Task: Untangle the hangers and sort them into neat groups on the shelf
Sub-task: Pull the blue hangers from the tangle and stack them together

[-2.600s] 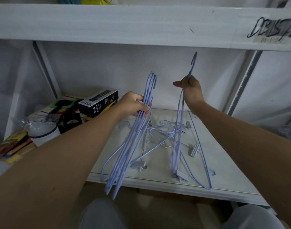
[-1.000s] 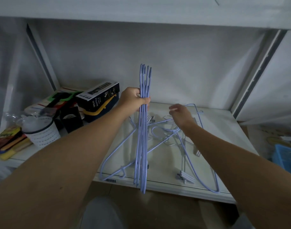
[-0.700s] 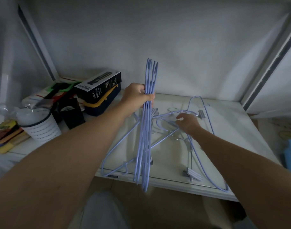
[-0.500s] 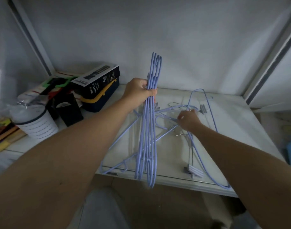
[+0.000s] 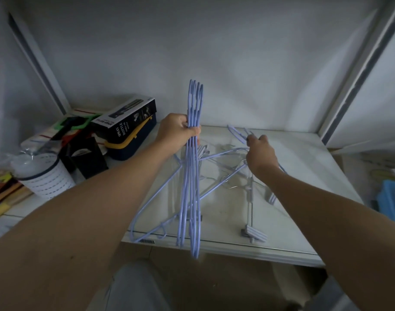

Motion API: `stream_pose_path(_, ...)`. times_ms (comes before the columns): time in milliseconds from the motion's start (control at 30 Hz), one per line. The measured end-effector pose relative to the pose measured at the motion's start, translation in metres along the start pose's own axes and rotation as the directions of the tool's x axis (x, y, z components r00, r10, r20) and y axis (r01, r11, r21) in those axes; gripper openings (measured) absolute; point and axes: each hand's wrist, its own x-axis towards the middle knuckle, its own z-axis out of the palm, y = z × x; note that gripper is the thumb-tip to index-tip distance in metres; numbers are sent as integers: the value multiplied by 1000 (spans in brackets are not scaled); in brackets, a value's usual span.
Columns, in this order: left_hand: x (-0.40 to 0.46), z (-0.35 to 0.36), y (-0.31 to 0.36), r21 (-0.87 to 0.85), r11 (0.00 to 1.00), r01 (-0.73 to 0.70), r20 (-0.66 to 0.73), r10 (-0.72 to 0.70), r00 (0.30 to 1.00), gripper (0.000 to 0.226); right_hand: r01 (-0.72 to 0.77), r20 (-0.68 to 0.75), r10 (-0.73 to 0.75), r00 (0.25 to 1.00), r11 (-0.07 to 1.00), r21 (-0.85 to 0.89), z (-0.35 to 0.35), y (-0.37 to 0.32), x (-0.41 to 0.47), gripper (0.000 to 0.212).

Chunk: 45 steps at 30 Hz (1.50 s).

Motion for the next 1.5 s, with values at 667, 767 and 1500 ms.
stream_pose_path(667, -19, -14, 66, 83, 986, -145, -73, 151, 986, 10, 105, -457, -223, 861, 957, -270, -105, 15, -13, 24)
stream_pose_path(767, -24, -17, 71, 88, 986, -140, -11, 142, 990, 10, 222, -437, -217, 873, 974, -39, -103, 8, -14, 28)
stream_pose_path(1500, -43, 14, 72, -210, 976, 64, 176, -27, 984, 35, 22, -16, -23, 1000, 328, 944, -76, -110, -44, 24)
